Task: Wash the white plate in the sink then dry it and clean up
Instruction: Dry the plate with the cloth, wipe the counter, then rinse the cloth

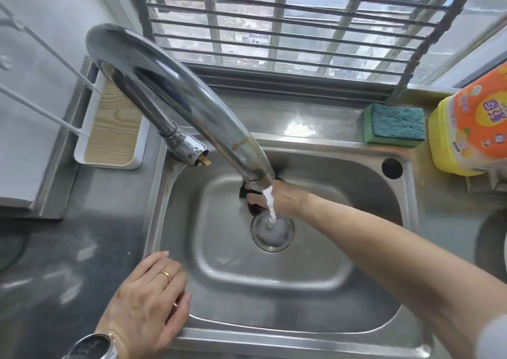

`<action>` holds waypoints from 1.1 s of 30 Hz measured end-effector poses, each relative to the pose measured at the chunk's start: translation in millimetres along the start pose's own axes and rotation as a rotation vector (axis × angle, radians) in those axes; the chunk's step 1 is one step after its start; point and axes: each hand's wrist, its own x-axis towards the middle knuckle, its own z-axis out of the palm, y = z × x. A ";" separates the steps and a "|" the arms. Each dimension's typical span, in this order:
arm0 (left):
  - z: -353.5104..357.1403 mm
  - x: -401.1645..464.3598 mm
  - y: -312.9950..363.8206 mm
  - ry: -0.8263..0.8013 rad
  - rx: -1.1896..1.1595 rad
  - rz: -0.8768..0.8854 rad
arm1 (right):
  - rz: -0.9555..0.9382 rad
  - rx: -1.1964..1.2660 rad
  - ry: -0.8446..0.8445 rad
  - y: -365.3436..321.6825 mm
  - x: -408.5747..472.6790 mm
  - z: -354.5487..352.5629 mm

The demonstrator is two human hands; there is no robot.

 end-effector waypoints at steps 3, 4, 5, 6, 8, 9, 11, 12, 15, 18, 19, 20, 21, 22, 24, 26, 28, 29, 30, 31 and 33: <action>-1.3 -0.7 0.4 -0.015 0.014 0.007 | 0.062 0.171 0.058 -15.0 11.8 13.0; -1.5 0.0 0.6 -0.011 0.017 0.010 | 0.052 0.165 0.095 -21.5 16.6 30.2; -2.0 0.7 1.1 -0.008 0.017 0.013 | 0.090 0.173 0.134 -32.8 17.8 48.6; -2.7 2.0 1.6 -0.005 0.017 0.015 | 0.107 0.194 0.129 -45.4 18.8 63.4; -3.2 4.3 1.7 -0.004 0.020 0.015 | 0.036 0.300 0.042 -63.6 14.6 89.4; -3.3 4.5 1.7 -0.013 0.022 0.010 | -0.003 0.364 0.015 -72.0 6.9 98.8; -3.7 3.7 2.2 -0.026 0.020 -0.006 | -0.077 0.505 -0.040 -86.9 -15.2 106.7; -3.8 2.8 2.6 -0.034 0.018 -0.012 | -0.100 0.514 -0.032 -90.9 -26.9 114.1; -3.4 0.5 3.9 -0.047 0.016 -0.022 | -0.147 0.463 -0.057 -81.2 -64.5 120.2; -3.7 0.6 4.5 -0.036 0.009 -0.030 | -0.149 0.303 -0.106 -51.9 -98.9 118.5; -4.1 0.9 4.9 -0.031 0.009 -0.031 | -0.128 0.236 -0.108 -39.7 -108.5 118.0; -4.8 1.2 5.1 -0.026 0.009 -0.031 | -0.081 0.178 -0.100 -28.4 -115.6 116.7; -5.1 1.4 5.4 -0.022 0.008 -0.030 | -0.017 0.131 -0.077 -18.3 -120.4 114.7; -5.2 1.4 5.7 -0.020 0.006 -0.028 | 0.030 0.090 -0.030 -9.1 -123.3 112.5; -5.0 0.8 6.0 -0.025 0.000 -0.029 | 0.131 0.032 0.062 6.3 -121.1 106.0; -4.9 1.0 5.4 -0.021 -0.007 -0.037 | 0.298 0.063 0.141 20.0 -104.1 96.5; -4.1 0.2 5.1 -0.021 -0.010 -0.037 | 0.442 0.138 0.219 29.1 -74.9 90.6; -3.8 -0.7 5.5 -0.022 -0.012 -0.038 | 0.489 0.194 0.242 28.6 -58.6 87.4; -3.5 -1.0 5.5 -0.017 -0.012 -0.041 | 0.505 0.253 0.259 25.7 -39.1 86.5; -3.2 -1.1 4.9 -0.012 -0.012 -0.042 | 0.515 0.328 0.279 18.4 -18.2 85.8; -2.2 -2.3 4.0 -0.012 -0.010 -0.034 | 0.496 0.505 0.339 -8.3 20.4 85.4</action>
